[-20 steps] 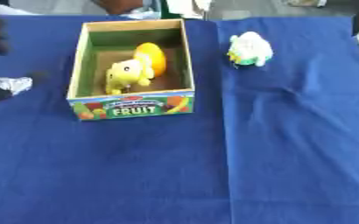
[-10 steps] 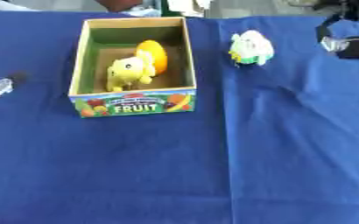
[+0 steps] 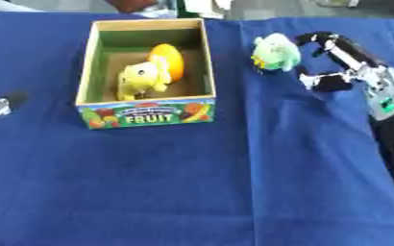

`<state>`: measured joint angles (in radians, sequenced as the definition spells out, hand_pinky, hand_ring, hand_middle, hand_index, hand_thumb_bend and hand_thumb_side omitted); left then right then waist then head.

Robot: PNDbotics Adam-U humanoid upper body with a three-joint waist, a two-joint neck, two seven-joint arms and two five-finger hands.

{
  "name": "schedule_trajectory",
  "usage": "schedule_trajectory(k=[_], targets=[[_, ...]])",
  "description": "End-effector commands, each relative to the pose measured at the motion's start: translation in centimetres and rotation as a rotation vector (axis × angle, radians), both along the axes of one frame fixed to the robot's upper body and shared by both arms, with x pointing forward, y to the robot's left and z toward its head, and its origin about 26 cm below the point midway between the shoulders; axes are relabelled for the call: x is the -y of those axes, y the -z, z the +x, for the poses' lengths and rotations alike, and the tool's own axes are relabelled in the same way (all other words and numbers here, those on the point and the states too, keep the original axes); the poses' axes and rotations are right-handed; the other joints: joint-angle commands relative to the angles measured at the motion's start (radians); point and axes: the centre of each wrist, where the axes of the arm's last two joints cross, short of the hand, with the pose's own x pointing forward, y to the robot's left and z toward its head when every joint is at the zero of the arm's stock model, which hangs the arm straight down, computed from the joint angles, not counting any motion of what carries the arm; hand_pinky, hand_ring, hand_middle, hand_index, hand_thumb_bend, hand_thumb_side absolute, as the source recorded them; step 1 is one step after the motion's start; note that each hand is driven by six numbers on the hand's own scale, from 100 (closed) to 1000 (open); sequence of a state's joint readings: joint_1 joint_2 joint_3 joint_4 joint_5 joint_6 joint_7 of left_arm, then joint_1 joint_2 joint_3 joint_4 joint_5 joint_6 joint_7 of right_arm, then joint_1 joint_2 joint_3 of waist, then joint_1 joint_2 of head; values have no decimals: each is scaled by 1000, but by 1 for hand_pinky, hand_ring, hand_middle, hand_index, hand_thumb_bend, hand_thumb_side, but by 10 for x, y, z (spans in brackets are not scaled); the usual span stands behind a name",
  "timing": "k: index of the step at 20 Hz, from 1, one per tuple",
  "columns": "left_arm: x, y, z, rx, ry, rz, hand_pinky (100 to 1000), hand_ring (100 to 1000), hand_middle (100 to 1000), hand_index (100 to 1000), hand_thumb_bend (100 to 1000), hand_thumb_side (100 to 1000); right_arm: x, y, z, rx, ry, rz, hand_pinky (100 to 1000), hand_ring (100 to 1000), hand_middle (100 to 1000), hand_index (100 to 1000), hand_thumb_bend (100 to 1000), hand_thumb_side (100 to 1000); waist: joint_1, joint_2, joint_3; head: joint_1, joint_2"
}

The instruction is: Pick up objects on the table and place them in the box.

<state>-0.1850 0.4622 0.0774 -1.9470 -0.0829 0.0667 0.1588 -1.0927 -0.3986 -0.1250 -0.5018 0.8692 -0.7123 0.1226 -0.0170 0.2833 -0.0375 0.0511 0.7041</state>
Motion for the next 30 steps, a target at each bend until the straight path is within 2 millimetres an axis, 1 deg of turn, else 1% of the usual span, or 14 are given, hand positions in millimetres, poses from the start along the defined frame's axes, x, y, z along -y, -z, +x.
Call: schedule_trajectory(k=[1, 6, 10, 17, 22, 30], targets=[[2, -8, -3, 25, 21, 3, 537, 519, 529, 715, 809, 100, -5, -15, 4, 49, 26, -8, 741, 966, 818, 926, 150, 172, 2, -22, 7, -10, 5], [6, -7, -3, 26, 38, -10, 537, 518, 529, 714, 810, 100, -16, -18, 7, 109, 110, 19, 782, 997, 854, 928, 206, 169, 5, -20, 21, -23, 1], [7, -6, -3, 21, 40, -15, 536, 518, 528, 714, 810, 100, -22, -18, 9, 167, 179, 45, 781, 993, 852, 928, 212, 171, 7, -18, 28, -30, 0], [8, -4, -3, 14, 44, -18, 536, 518, 528, 714, 811, 100, -24, -20, 10, 230, 254, 89, 776, 990, 854, 927, 225, 158, 6, -18, 32, -32, 0], [9, -3, -3, 11, 48, -19, 536, 517, 527, 714, 811, 100, -27, -18, 10, 229, 280, 63, 773, 989, 852, 926, 231, 174, 7, -17, 37, -36, -1], [11, -3, -3, 9, 55, -20, 536, 517, 527, 714, 812, 100, -31, -14, 10, 195, 270, 14, 762, 984, 833, 919, 231, 200, 7, -14, 43, -38, -2]])
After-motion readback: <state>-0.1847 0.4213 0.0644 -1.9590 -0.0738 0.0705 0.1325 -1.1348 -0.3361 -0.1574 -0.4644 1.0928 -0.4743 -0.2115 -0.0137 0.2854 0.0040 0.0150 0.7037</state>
